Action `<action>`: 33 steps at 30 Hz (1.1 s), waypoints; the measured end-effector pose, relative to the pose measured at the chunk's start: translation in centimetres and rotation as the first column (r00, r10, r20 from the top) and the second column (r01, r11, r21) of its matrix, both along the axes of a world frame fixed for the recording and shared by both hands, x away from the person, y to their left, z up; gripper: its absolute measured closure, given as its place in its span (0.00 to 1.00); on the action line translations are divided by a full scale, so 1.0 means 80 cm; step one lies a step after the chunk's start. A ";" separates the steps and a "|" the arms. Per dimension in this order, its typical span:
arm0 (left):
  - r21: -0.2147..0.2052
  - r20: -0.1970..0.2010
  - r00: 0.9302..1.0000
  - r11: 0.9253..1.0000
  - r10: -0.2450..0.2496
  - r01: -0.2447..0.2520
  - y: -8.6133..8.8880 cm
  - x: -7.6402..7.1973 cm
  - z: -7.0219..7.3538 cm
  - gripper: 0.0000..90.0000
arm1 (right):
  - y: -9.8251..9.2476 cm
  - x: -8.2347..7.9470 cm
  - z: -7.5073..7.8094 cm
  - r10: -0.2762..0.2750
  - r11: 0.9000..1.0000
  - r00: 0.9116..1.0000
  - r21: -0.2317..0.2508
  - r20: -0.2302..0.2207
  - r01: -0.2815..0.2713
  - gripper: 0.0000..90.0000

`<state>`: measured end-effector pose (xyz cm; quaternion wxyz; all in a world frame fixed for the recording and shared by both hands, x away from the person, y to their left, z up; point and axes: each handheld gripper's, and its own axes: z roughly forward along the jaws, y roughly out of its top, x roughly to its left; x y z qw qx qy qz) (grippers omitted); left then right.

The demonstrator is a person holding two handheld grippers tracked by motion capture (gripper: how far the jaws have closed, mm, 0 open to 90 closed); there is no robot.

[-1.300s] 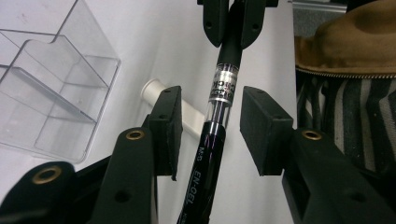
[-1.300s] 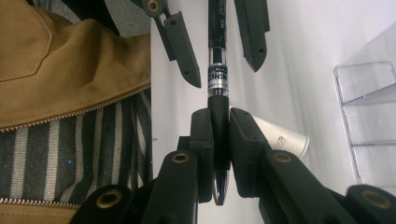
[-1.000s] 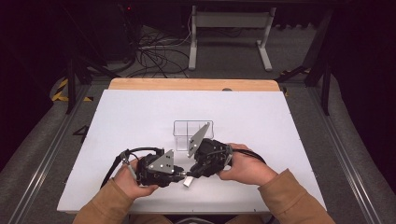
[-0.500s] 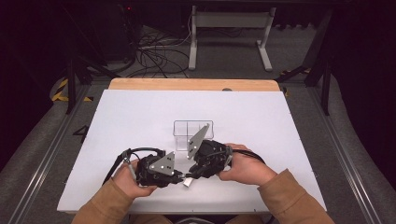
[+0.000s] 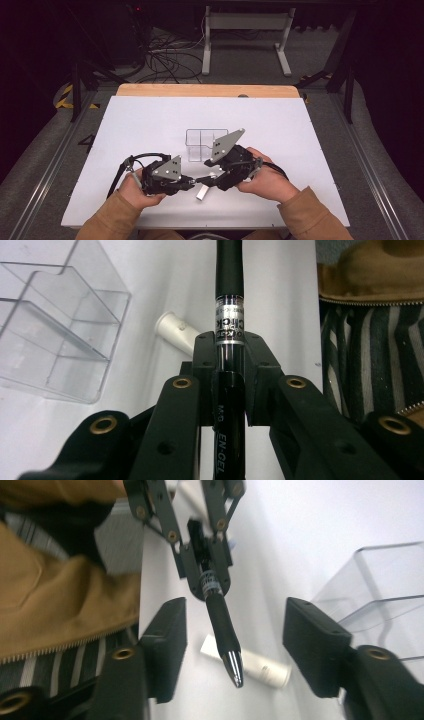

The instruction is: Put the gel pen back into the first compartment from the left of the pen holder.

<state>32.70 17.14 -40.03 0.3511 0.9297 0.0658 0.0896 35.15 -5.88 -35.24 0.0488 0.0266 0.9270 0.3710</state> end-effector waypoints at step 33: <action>-0.394 -0.031 0.975 0.893 0.222 -0.216 0.015 0.048 0.039 0.88 | -0.099 -0.009 -0.043 -0.267 0.869 0.964 0.431 -0.009 0.245 0.00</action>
